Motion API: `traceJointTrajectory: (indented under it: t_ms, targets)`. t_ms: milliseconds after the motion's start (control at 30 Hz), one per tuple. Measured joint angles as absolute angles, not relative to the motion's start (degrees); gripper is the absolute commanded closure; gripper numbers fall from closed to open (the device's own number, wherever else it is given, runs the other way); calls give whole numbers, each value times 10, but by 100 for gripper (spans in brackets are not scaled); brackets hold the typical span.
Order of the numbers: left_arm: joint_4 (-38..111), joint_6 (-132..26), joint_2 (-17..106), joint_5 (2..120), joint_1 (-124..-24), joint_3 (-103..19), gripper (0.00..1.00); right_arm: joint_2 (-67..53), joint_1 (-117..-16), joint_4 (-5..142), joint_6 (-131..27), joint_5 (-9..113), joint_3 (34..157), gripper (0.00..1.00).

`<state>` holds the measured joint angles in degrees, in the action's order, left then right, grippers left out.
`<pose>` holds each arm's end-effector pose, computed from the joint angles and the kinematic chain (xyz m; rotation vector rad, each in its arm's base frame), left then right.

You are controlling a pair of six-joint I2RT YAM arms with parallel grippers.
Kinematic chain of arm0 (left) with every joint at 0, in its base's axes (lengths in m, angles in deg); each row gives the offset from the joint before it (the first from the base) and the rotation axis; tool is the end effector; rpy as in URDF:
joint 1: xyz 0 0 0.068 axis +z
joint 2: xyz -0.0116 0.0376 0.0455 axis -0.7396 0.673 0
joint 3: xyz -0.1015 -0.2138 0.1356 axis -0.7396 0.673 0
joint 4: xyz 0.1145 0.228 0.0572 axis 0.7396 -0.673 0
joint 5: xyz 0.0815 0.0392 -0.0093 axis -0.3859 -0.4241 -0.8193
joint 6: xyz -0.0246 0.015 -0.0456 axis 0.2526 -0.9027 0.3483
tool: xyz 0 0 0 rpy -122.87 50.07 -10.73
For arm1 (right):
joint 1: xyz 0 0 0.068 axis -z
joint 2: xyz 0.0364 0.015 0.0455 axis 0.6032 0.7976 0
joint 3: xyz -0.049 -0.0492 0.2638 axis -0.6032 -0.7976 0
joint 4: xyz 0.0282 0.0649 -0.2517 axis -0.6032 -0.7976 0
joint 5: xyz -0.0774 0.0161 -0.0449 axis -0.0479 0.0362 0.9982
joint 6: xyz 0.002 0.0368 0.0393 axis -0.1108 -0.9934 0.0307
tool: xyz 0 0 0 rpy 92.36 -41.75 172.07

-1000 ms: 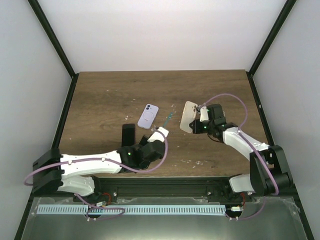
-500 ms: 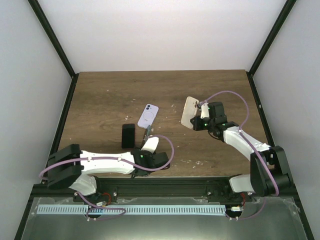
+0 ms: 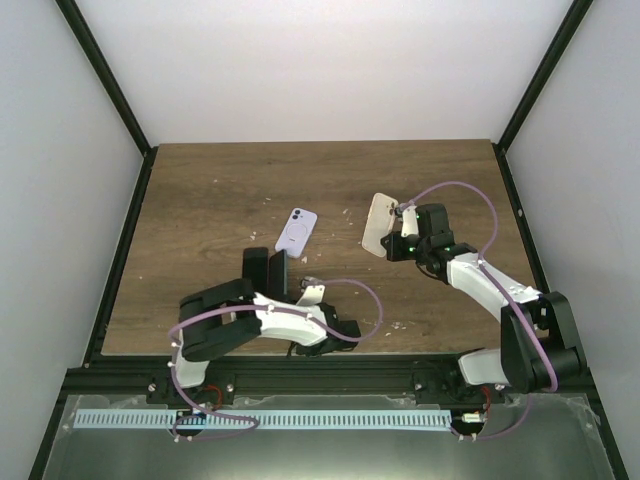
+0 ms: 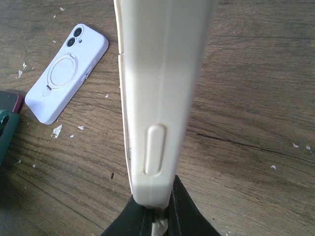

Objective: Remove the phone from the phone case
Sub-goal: Place the phone at the center of the board.

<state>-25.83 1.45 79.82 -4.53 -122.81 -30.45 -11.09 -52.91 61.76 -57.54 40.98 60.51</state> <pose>0.1020 -0.2674 0.1235 0.3936 2.1710 0.7698 0.2589 0.0849 0.2016 -0.2360 2.3466 0.6133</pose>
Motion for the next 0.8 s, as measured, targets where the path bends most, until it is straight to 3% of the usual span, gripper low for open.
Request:
traceJointTrajectory:
  t_ms: [233, 667, 800]
  targets:
    - [-278, 23, 834, -72, -1219, -304, 100, -111, -528, 618, -575, 410, 605, 99]
    - [-171, -124, 828, -108, -1143, -248, 100, -109, -527, 618, -575, 410, 605, 99]
    - [-167, -135, 828, -107, -1142, -247, 95, -107, -527, 618, -575, 410, 605, 99]
